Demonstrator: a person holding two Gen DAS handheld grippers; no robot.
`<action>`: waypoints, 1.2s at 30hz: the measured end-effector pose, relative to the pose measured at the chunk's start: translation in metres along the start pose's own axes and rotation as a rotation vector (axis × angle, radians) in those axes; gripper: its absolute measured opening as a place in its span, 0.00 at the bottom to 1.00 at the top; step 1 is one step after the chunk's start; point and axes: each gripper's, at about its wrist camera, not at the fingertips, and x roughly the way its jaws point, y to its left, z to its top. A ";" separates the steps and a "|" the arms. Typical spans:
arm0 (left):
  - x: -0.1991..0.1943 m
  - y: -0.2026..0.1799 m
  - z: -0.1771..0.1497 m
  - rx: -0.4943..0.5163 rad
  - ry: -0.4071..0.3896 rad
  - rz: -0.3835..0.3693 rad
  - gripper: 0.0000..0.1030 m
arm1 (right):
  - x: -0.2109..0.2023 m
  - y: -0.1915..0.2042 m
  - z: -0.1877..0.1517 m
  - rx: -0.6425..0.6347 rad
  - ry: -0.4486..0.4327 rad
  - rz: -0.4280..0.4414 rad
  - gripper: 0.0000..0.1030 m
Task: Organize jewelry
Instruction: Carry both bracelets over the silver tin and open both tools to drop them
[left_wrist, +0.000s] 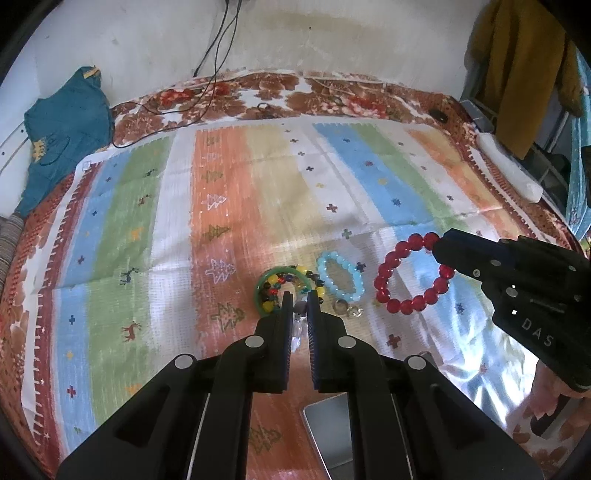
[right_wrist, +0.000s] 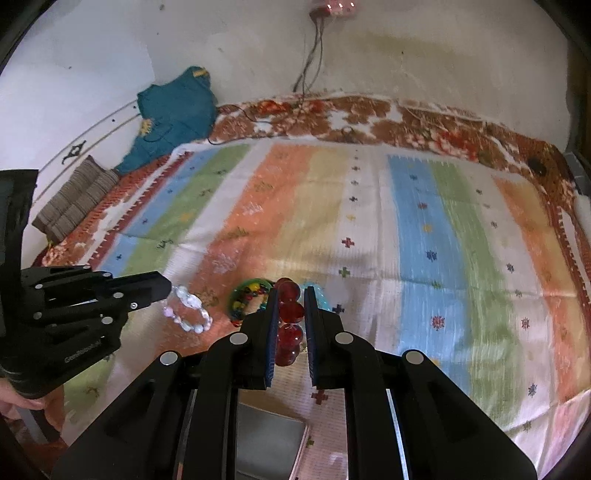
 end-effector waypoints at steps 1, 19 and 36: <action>-0.002 -0.001 0.000 0.000 -0.004 -0.003 0.07 | -0.002 0.001 0.000 -0.003 -0.004 0.000 0.14; -0.050 -0.027 -0.019 0.039 -0.079 -0.075 0.07 | -0.049 0.013 -0.014 -0.001 -0.088 0.046 0.14; -0.071 -0.037 -0.040 0.052 -0.090 -0.111 0.03 | -0.079 0.023 -0.041 -0.051 -0.101 0.086 0.14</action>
